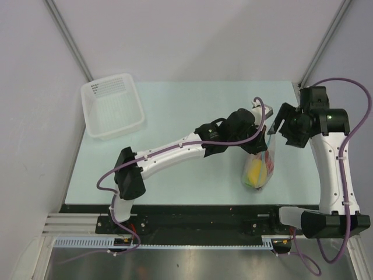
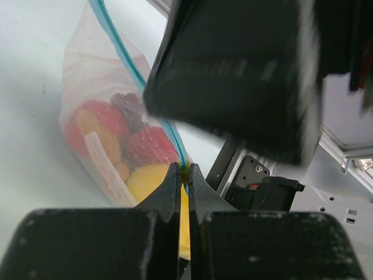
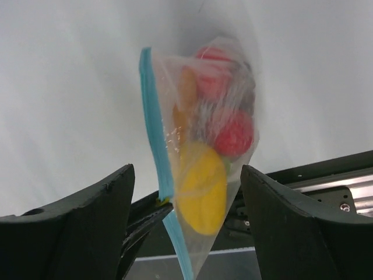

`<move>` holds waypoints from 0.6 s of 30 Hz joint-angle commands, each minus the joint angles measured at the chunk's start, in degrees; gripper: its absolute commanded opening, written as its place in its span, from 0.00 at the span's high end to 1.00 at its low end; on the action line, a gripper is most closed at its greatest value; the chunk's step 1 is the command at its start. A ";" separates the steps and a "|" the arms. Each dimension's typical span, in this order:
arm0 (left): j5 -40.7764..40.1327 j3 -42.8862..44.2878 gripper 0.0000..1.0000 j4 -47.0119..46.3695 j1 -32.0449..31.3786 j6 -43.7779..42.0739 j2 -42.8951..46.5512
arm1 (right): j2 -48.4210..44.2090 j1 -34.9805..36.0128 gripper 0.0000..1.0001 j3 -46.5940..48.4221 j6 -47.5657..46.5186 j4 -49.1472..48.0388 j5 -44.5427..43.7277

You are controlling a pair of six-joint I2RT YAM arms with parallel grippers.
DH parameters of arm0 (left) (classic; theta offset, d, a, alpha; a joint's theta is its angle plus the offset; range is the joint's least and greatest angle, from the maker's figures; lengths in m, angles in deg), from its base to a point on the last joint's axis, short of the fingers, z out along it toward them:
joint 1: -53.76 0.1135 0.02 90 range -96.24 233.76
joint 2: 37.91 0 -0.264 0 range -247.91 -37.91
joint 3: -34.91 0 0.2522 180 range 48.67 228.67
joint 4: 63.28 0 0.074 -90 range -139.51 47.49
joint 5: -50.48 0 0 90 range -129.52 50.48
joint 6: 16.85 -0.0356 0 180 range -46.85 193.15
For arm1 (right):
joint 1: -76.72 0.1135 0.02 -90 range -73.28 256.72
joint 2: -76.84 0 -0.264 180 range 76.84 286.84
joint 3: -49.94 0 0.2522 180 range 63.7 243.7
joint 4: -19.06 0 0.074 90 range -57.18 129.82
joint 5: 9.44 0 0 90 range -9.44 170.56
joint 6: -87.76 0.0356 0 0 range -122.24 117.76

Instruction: Open the zip-top bag and remove the fake food

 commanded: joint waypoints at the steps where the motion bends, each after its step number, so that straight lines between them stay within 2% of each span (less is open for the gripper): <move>1: 1.52 3.62 1.00 -0.45 -0.40 -0.62 -0.56 | -0.44 4.45 0.23 -5.84 0.51 -2.94 0.92; 5: 0.29 2.57 1.00 0.00 -0.66 -1.06 0.40 | -0.01 5.78 0.35 -7.78 2.10 -5.92 0.22; 10: -0.24 -1.46 1.00 -1.41 -0.84 -0.28 3.12 | 2.63 4.99 0.46 -7.17 1.75 -9.09 -1.01; 11: -0.24 -1.91 1.00 -1.58 -0.84 -0.01 3.39 | 3.59 4.73 0.60 -6.99 1.66 -9.88 -0.92; 13: -0.41 -2.79 1.00 -1.50 -1.19 0.17 4.00 | 4.39 4.29 0.75 -6.46 1.84 -10.32 -1.01; 14: -0.50 -3.23 1.00 -1.50 -1.45 0.25 4.27 | 4.82 4.12 0.87 -5.42 1.75 -10.32 -1.36; 16: -0.50 -5.07 1.00 -1.67 -1.98 0.61 4.80 | 6.23 2.89 0.98 -4.18 1.66 -10.41 -1.98; 18: -0.06 -6.91 1.00 -2.63 -2.59 1.31 5.94 | 8.42 1.57 1.00 -1.20 1.14 -9.80 -3.98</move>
